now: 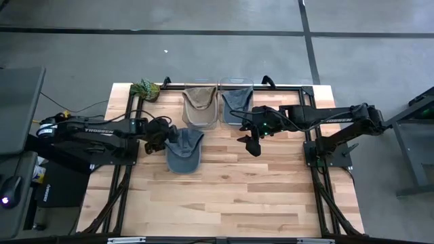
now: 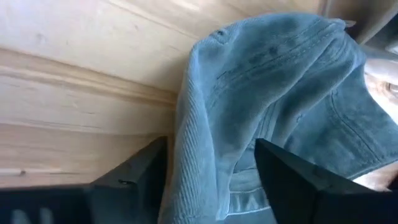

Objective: Pick & Place hat
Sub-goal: Put the blue cap into the right transparent bin

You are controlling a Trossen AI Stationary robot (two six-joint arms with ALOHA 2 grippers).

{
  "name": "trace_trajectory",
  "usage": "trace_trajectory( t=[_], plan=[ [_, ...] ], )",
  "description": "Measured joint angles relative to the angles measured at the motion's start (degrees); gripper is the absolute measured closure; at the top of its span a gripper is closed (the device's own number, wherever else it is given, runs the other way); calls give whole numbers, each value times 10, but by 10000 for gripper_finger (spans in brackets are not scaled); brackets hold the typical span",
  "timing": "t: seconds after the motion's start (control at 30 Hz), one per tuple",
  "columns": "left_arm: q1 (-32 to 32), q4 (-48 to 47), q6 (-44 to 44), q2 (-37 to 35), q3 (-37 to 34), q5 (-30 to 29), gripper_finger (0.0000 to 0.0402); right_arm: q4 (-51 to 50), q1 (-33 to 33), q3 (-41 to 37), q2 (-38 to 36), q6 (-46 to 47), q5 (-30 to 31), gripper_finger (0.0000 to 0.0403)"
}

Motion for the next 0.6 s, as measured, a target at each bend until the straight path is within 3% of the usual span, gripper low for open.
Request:
trace_trajectory(
  t=[0.23, 0.4, 0.6],
  plan=[
    [3, -3, 0, 0, 0, 21, 281, 0, 0, 0, 0, 0, 0, 187],
    [3, -17, 0, 0, 0, 28, 382, 0, 0, 0, 0, 0, 0, 187],
    [3, -30, 5, 0, 0, 36, 398, 0, 0, 0, 0, 1, 0, 187]
  ],
)
